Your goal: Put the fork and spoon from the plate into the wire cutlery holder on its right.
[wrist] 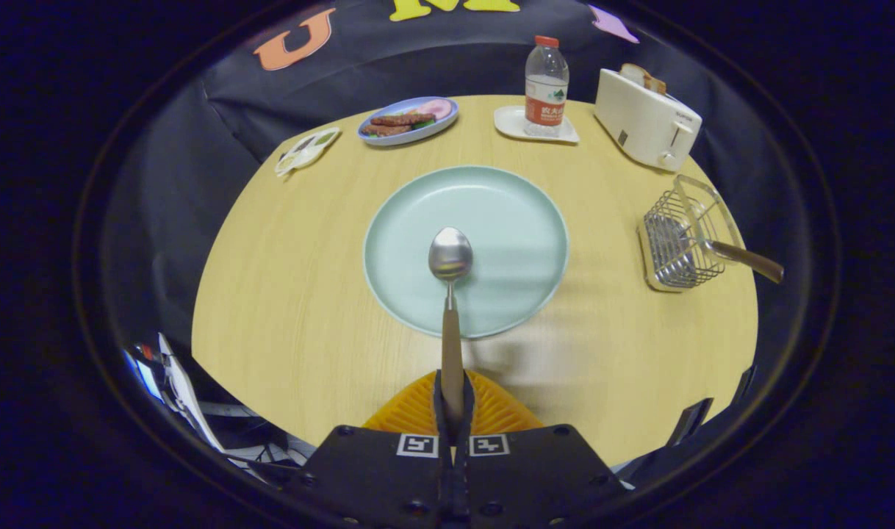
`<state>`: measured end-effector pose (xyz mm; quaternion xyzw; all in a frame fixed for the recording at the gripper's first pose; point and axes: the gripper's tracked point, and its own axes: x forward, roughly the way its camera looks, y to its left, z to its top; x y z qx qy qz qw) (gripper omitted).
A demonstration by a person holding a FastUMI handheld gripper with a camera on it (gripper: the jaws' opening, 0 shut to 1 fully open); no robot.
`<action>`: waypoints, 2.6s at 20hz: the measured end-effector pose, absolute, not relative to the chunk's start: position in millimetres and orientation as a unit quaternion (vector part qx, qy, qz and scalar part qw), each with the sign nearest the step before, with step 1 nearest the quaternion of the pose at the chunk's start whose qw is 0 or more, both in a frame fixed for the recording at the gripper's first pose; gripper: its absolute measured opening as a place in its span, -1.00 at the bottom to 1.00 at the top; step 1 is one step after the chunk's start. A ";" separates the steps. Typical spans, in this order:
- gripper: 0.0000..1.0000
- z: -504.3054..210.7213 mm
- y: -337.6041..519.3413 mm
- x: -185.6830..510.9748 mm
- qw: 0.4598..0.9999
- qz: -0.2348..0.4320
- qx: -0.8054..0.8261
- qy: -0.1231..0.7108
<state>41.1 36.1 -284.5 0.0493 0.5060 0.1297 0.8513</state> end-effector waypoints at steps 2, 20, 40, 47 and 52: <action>-0.99 -264.2 18.1 40.7 0.856 0.128 0.043 0.499; -0.99 -181.3 -168.0 68.3 0.876 0.062 0.054 0.475; -0.99 -201.2 -208.7 99.4 0.722 0.082 0.016 0.686; -0.86 -194.4 -200.5 116.8 0.715 0.081 -0.008 0.694; -0.80 -191.9 -200.6 122.1 0.735 0.078 -0.014 0.673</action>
